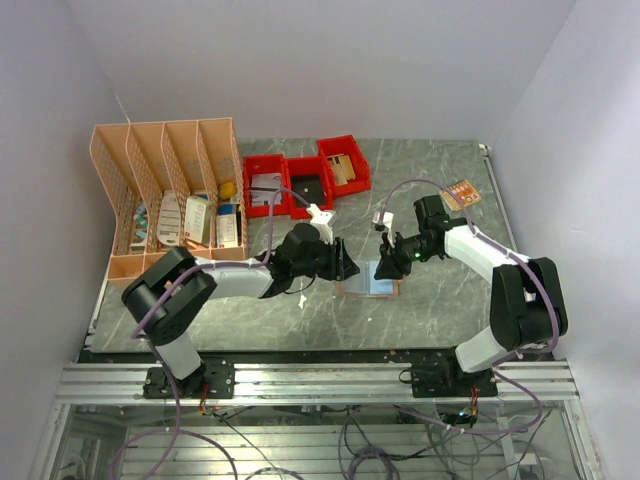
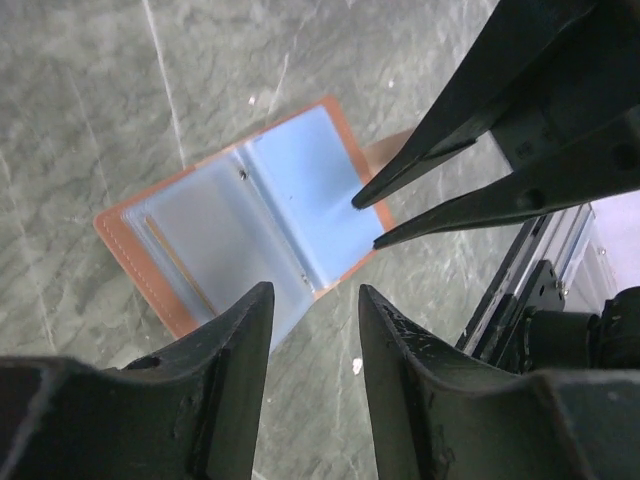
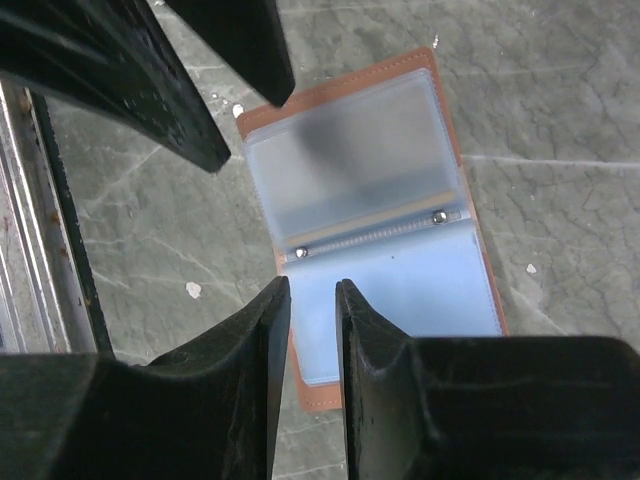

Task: Put the credit cards into the card holder
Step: Turn over the card slot in the card holder.

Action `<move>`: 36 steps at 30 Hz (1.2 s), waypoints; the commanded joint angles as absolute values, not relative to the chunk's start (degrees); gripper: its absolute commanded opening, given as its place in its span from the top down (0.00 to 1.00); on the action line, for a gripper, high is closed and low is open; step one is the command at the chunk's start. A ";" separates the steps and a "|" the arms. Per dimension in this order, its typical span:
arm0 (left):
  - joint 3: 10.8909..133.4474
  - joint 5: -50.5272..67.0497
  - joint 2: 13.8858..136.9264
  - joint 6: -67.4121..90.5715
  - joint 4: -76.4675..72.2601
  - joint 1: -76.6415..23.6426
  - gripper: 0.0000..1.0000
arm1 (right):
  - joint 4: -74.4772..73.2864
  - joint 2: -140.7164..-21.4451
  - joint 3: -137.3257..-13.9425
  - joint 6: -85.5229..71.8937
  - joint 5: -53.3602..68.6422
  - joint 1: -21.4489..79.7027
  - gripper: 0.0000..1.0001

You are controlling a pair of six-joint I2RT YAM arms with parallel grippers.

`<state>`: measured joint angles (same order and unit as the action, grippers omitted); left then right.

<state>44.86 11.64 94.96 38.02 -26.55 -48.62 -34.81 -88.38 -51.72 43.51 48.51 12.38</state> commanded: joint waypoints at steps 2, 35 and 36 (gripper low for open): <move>45.28 15.62 98.96 42.18 -29.46 -48.56 0.52 | -32.14 -92.31 -52.60 36.44 51.78 12.13 0.74; 44.38 11.30 100.11 44.42 -26.74 -48.89 0.53 | -19.11 -102.61 -56.44 8.09 40.39 15.55 0.65; 44.38 11.20 100.02 44.31 -26.55 -48.93 0.54 | -19.08 -102.70 -56.41 7.89 39.94 15.62 0.65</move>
<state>43.77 12.64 99.57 44.62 -27.05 -48.64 -20.34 -101.27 -55.13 10.46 43.68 15.20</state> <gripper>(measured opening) 0.468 0.355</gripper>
